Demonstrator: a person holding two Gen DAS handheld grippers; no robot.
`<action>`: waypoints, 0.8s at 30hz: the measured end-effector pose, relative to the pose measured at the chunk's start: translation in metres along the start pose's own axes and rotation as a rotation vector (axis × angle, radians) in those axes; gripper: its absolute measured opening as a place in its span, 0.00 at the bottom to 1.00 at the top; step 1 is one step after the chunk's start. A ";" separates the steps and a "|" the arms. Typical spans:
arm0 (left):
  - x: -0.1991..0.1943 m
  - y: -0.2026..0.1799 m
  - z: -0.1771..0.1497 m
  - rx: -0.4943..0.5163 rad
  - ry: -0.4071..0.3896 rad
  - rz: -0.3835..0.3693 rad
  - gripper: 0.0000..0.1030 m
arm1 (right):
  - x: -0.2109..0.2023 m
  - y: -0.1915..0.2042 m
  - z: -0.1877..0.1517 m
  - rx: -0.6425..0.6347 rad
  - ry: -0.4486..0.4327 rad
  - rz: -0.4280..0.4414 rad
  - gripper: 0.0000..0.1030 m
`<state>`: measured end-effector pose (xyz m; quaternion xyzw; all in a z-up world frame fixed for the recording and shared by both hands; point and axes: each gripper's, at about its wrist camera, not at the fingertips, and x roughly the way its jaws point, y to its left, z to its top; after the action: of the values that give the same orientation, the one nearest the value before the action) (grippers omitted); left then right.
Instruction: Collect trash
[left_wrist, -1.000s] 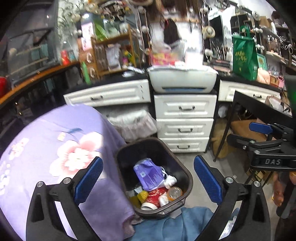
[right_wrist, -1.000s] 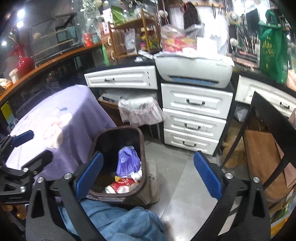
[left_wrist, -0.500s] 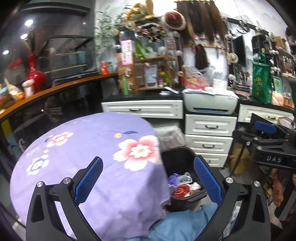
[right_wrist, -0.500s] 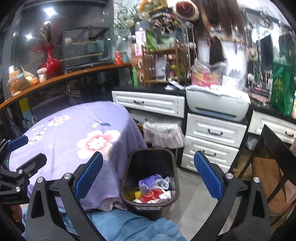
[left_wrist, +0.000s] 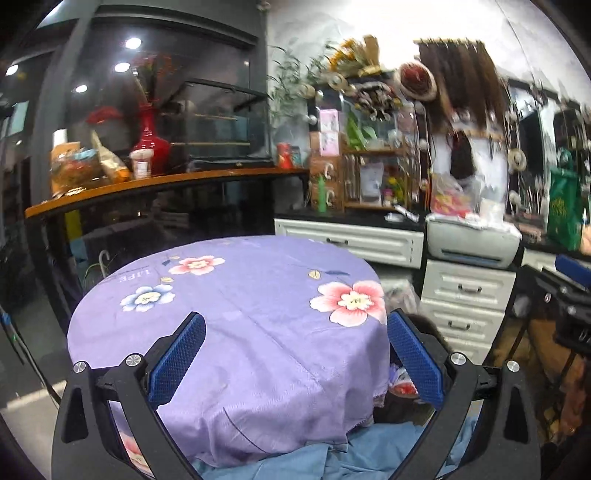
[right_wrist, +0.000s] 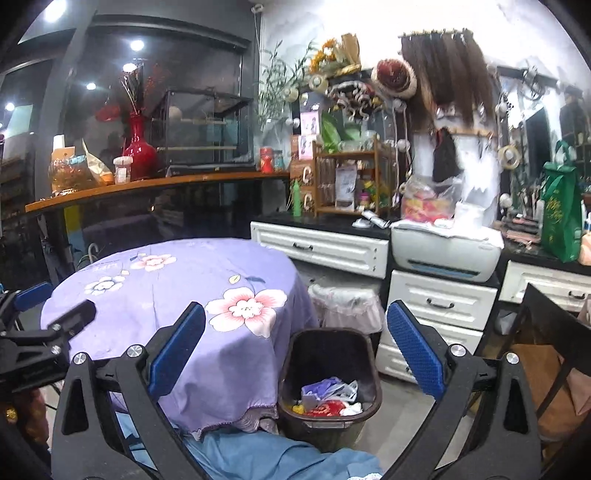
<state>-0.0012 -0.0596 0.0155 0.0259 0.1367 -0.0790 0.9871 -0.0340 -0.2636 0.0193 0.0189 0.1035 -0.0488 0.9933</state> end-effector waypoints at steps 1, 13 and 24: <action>-0.004 0.001 -0.001 -0.007 -0.003 -0.011 0.95 | -0.003 0.002 -0.002 0.000 0.000 0.010 0.94; -0.021 0.003 -0.008 -0.011 -0.066 0.060 0.95 | -0.016 0.022 -0.029 -0.060 -0.011 0.068 0.94; -0.019 0.007 -0.012 -0.015 -0.064 0.063 0.95 | -0.011 0.014 -0.034 -0.022 0.007 0.089 0.94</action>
<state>-0.0217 -0.0491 0.0093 0.0202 0.1050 -0.0475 0.9931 -0.0506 -0.2467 -0.0109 0.0128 0.1065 -0.0032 0.9942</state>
